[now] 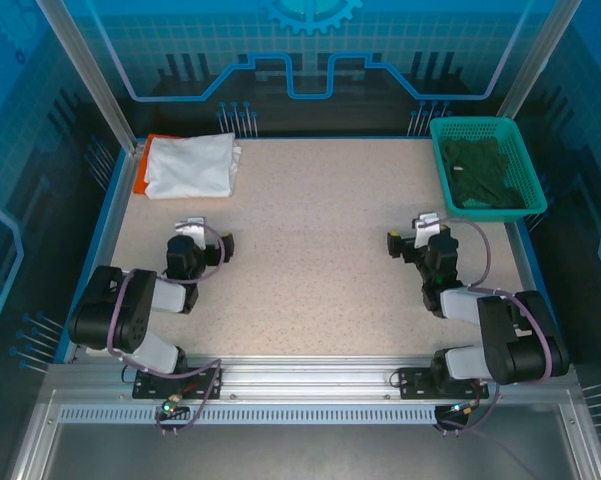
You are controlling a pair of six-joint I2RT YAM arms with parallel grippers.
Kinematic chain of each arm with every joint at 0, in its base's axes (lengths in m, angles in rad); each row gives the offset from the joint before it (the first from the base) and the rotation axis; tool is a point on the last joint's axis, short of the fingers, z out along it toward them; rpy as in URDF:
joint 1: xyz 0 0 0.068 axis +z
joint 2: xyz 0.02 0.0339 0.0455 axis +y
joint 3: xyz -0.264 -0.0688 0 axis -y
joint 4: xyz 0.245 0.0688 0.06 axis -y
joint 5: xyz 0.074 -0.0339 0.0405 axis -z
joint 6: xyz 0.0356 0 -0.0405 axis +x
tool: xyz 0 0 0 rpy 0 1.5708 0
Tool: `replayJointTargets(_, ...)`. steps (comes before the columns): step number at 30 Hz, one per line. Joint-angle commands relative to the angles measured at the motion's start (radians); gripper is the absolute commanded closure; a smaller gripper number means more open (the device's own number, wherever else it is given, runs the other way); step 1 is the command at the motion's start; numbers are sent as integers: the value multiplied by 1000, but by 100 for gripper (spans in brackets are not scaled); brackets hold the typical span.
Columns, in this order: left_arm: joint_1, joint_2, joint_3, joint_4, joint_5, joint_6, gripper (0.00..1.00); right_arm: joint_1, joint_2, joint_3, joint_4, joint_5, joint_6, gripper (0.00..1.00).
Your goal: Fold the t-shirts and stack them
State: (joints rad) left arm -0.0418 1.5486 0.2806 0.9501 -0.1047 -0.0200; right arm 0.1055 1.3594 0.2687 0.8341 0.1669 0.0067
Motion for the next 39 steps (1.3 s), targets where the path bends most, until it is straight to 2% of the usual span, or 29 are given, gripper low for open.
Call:
replayJointTargets(1, -4, -5, 30, 89, -28, 49, 1, -12, 23, -50, 196, -66, -34, 0)
replayJointTargets(4, 12, -1, 105, -44, -5, 34, 1, 14, 138, -31, 290, -69, -78, 0)
replayJointTargets(5, 40, -1, 110, -57, 34, 17, 1, 26, 119, 7, 173, -42, -77, 0)
replayJointTargets(7, 43, -2, 111, -58, 38, 15, 1, 28, 136, 56, 114, -7, -70, 0)
replayJointTargets(8, 43, -2, 111, -59, 37, 15, 1, 21, 132, 94, 30, 18, -47, 0)
replayJointTargets(10, 43, -2, 110, -60, 37, 16, 1, -19, 145, 153, -61, -7, -8, 0)
replayJointTargets(11, 43, -2, 110, -60, 38, 15, 1, -42, 143, 155, -64, -47, 8, 0)
replayJointTargets(30, 42, -2, 106, -48, 37, 17, 1, -30, 144, 154, -59, -24, 1, 0)
replayJointTargets(39, 42, -2, 107, -49, 39, 17, 1, -47, 145, 162, -78, -94, -7, 0)
